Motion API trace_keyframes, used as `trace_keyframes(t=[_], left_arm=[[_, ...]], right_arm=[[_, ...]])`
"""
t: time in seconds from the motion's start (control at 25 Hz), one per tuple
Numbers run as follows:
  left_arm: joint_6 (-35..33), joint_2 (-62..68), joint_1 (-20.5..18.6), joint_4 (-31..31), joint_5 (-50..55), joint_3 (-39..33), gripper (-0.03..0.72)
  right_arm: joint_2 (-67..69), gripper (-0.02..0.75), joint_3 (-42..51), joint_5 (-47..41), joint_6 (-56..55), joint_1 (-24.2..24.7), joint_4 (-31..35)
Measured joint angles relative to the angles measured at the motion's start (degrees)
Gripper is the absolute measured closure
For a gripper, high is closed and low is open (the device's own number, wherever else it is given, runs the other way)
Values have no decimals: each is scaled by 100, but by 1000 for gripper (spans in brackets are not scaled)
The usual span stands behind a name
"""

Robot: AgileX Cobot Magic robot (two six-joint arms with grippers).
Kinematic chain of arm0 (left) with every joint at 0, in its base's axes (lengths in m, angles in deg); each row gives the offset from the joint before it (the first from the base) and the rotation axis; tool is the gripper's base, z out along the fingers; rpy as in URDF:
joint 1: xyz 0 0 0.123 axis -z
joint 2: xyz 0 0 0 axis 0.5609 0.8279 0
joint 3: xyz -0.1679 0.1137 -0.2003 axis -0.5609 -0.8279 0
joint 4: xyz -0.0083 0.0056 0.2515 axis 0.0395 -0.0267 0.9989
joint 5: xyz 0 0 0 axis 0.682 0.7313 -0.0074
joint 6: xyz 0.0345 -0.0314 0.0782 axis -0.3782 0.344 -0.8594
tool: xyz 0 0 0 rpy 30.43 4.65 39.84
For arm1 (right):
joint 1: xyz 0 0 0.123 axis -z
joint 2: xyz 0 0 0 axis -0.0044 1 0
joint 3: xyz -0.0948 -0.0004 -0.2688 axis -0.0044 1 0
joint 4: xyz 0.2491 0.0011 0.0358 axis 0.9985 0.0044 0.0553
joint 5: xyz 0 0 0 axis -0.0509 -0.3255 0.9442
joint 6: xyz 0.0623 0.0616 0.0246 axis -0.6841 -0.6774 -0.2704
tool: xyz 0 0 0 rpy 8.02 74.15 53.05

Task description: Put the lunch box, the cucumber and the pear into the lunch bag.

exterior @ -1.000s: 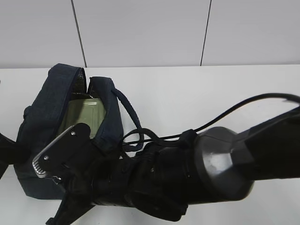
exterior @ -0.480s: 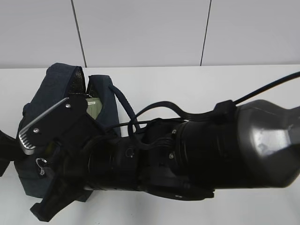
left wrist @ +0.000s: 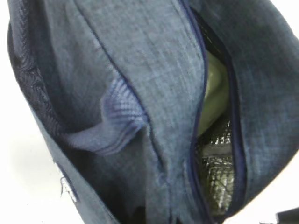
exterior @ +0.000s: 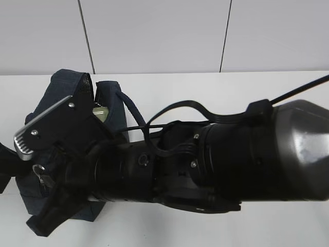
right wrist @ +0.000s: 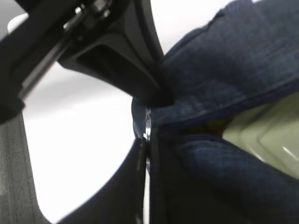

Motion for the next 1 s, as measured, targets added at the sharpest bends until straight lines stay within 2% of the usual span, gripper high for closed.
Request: trace_keyframes(t=[0.32,1.0], left_arm=[[0,0,0,-34,0,5,678],[-67,0,6,-293,-45,22,678]], right_arm=[[0,738,-593,-683,-13,11,0],[-63,738,-648,-744,-13,421,0]])
